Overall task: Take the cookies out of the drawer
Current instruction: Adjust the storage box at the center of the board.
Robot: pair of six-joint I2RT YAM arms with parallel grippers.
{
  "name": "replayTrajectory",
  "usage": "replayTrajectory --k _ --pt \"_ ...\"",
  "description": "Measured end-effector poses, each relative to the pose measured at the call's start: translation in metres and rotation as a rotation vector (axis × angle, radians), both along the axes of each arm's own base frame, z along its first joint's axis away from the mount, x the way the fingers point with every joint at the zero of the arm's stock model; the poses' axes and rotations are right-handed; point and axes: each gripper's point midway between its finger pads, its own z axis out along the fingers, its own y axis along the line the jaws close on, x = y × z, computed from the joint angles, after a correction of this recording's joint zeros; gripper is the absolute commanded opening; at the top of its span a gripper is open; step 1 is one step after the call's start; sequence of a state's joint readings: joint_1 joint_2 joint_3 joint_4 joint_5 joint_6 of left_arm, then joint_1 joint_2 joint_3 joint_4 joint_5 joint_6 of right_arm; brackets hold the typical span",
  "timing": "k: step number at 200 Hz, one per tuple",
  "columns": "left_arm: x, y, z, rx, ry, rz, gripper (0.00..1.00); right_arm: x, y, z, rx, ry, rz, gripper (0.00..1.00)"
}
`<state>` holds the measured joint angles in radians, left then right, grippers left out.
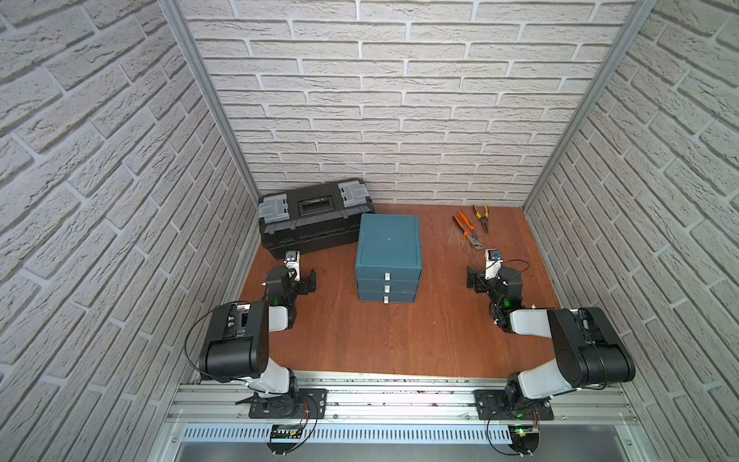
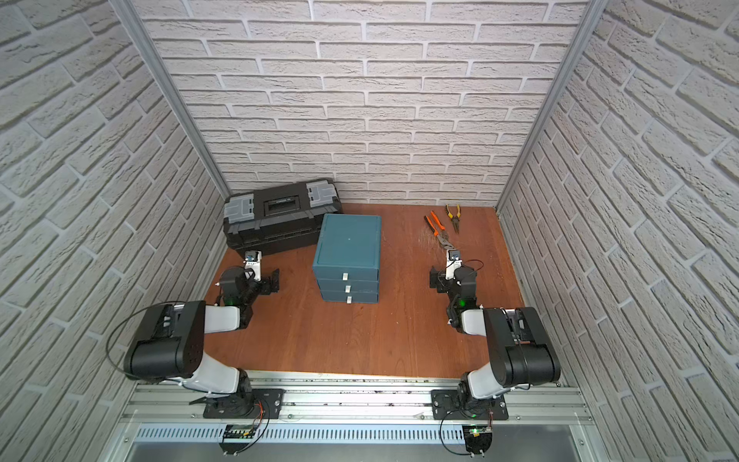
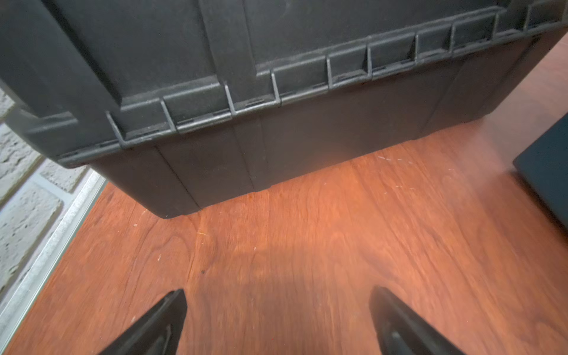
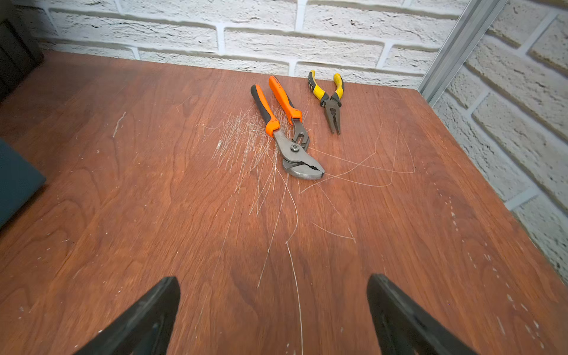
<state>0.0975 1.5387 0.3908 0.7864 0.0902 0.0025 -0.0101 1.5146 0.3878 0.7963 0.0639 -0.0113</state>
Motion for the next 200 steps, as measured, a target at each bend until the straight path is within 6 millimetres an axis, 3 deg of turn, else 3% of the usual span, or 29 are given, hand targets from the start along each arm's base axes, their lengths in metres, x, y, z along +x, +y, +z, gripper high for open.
replayTrajectory --k 155,166,175,200 --pt "-0.001 0.001 0.001 0.006 0.022 0.01 0.98 0.0 -0.002 0.0 -0.003 0.024 -0.014 0.99" --pt "-0.001 0.003 0.013 0.028 0.039 0.048 0.99 0.001 -0.004 0.005 -0.004 0.033 -0.027 0.99" --pt "0.002 0.004 0.033 0.043 0.022 0.078 0.99 0.002 -0.005 0.015 -0.001 0.028 -0.034 0.99" --pt "0.007 -0.016 0.119 0.045 -0.142 0.093 0.99 0.002 -0.01 0.053 0.035 -0.012 -0.079 0.99"
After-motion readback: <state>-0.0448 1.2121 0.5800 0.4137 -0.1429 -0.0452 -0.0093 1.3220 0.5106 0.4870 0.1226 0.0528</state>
